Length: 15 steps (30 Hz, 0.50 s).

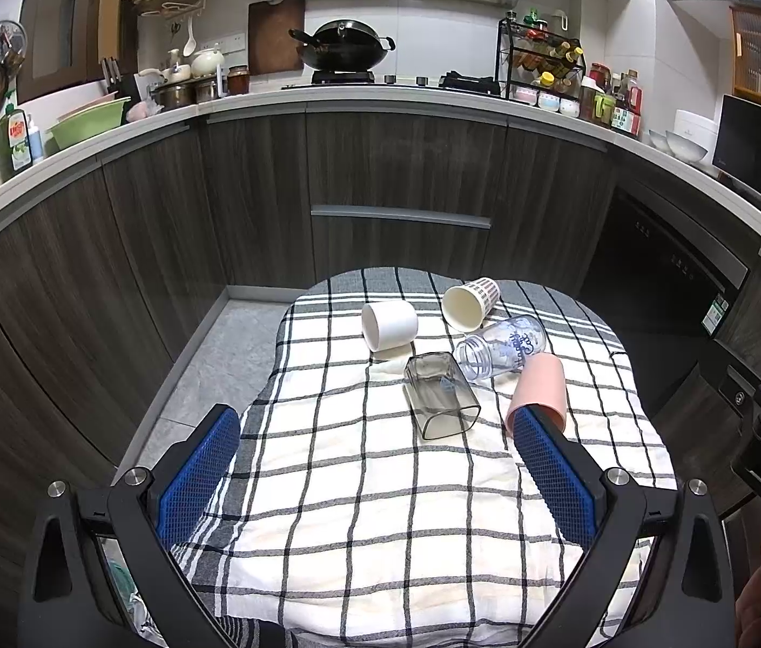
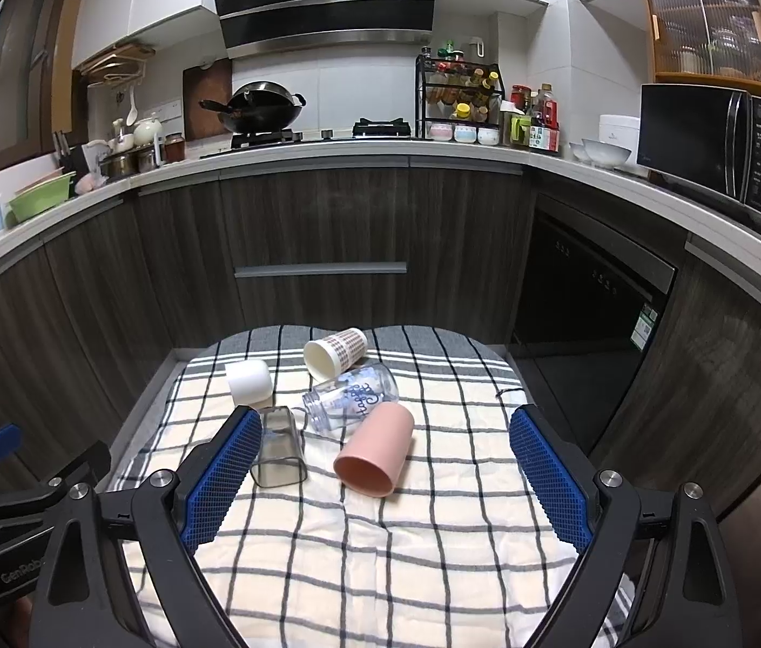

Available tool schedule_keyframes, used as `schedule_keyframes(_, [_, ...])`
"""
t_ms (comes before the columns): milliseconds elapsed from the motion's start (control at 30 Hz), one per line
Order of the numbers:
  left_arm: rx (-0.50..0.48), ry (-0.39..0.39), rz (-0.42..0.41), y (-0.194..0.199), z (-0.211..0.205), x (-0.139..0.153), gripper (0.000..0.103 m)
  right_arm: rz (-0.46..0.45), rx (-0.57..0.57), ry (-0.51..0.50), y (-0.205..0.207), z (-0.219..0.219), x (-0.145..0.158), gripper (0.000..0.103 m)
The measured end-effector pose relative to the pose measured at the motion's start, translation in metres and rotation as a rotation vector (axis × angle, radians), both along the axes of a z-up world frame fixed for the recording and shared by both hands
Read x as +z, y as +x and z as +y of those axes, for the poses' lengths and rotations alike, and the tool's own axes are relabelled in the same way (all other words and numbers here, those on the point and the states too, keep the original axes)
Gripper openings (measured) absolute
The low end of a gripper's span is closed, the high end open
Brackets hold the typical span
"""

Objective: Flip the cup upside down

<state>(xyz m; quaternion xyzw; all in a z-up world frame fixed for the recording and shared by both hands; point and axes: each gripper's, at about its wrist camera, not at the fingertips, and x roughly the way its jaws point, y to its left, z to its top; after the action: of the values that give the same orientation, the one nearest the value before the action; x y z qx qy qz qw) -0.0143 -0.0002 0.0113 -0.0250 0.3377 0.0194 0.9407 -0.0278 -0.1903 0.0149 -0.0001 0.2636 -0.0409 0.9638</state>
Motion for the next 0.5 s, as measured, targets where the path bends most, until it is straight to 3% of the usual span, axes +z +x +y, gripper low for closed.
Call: schedule_keyframes(500, [-0.002, 0.007, -0.009, -0.0041, -0.0046, 0.0019, 0.103, 0.005, -0.007, 0.018, -0.0065, -0.0018, -0.0054, 0.093])
